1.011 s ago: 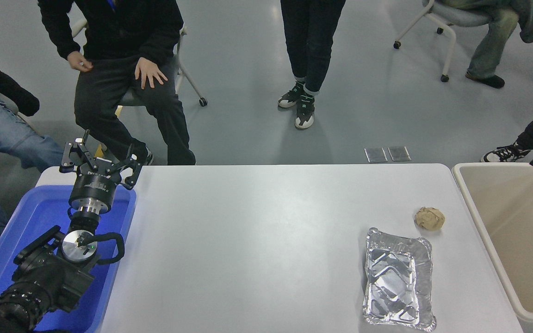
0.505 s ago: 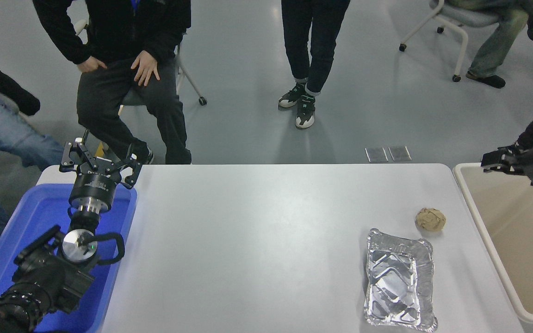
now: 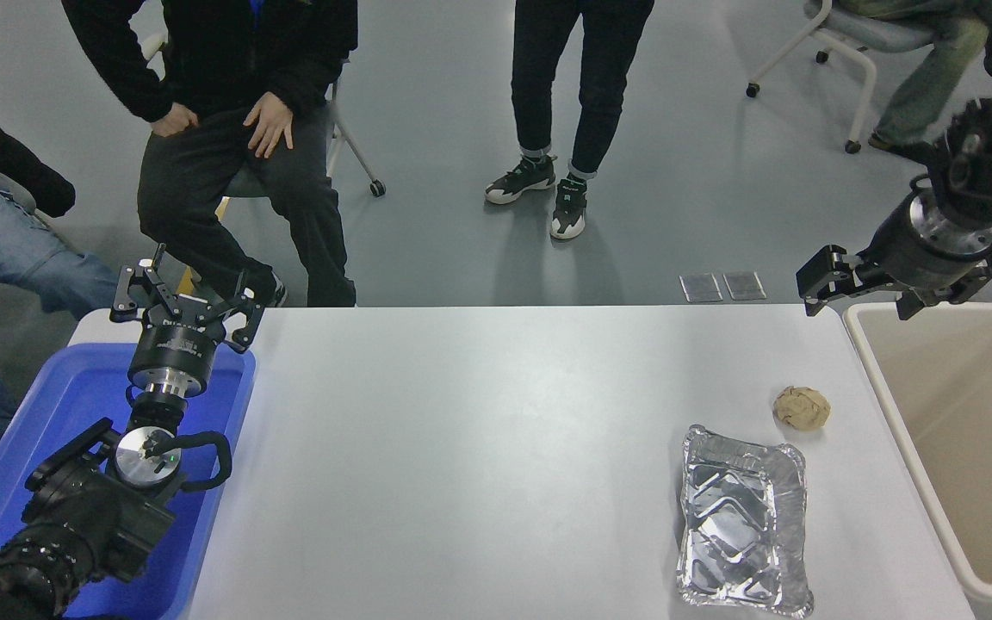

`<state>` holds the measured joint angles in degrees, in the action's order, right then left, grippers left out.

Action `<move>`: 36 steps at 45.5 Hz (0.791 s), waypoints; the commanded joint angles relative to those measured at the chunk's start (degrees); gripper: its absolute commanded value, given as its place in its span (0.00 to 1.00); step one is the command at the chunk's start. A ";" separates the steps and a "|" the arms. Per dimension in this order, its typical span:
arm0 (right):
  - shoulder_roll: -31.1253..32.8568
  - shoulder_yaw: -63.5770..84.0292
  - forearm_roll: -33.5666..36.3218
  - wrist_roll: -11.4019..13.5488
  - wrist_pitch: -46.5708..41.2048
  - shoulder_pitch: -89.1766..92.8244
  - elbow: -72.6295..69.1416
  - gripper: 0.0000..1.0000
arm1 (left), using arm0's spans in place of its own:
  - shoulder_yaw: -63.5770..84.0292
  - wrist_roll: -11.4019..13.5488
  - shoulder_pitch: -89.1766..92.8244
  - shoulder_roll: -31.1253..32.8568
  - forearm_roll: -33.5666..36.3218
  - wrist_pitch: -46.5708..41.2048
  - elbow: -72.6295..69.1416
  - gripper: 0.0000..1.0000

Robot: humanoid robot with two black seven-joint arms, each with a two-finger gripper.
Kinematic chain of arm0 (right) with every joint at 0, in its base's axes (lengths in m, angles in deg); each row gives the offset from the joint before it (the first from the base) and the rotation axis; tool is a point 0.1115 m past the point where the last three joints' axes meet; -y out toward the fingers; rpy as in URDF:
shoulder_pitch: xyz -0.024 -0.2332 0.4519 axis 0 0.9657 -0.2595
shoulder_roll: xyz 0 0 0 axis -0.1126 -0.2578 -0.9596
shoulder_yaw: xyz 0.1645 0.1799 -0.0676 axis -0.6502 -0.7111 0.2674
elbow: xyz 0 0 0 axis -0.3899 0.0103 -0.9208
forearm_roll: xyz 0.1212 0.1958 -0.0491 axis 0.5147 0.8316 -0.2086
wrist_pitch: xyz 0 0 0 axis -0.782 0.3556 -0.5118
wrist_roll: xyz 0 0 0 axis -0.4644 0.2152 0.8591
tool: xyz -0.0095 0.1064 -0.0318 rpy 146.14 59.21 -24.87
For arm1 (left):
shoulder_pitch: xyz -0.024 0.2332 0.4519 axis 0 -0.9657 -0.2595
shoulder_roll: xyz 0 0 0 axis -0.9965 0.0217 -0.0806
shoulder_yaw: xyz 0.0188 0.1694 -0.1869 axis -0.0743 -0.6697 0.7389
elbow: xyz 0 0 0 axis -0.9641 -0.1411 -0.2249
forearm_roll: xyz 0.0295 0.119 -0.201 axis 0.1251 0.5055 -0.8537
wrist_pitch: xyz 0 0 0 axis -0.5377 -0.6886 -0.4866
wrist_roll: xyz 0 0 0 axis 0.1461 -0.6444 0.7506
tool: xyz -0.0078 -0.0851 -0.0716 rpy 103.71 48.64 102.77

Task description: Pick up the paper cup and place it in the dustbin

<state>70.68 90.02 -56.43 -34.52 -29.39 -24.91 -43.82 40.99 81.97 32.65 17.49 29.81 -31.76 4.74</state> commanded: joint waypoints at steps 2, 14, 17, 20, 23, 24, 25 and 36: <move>-1.60 -1.22 0.01 -0.03 -1.77 -4.05 -1.93 1.00 | 0.00 -0.01 0.00 0.00 0.01 0.00 0.00 0.99; -3.79 -2.72 0.10 0.05 -1.77 -6.60 -2.11 1.00 | 0.00 -0.01 0.00 0.00 0.01 0.00 0.00 0.99; -3.80 -2.80 0.10 0.05 -1.77 -7.39 -2.11 1.00 | 0.00 -0.01 0.00 0.00 0.01 0.00 0.00 0.99; -3.71 -3.68 0.10 0.05 -1.77 -7.92 -2.02 1.00 | 0.00 -0.01 0.00 0.00 0.01 0.00 0.00 0.99; -3.71 -4.82 0.10 0.05 -1.77 -8.01 -2.02 1.00 | -0.09 -0.01 0.00 0.00 0.01 0.00 0.00 0.99; -3.79 -4.91 0.10 0.05 -1.77 -8.01 -2.02 1.00 | -0.09 -0.01 0.00 0.00 0.01 0.00 0.00 0.99; -3.80 -4.91 0.10 -0.03 -1.77 -8.01 -2.02 1.00 | 0.00 -0.01 0.00 0.00 0.01 0.00 0.00 0.99; -4.59 -3.60 -0.61 -0.03 -1.77 -7.66 -2.11 1.00 | 0.00 -0.01 0.00 0.00 0.01 0.00 0.00 0.99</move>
<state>66.79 86.18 -56.48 -34.49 -31.12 -32.42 -45.84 40.95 81.97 32.65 17.49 29.82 -31.76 4.75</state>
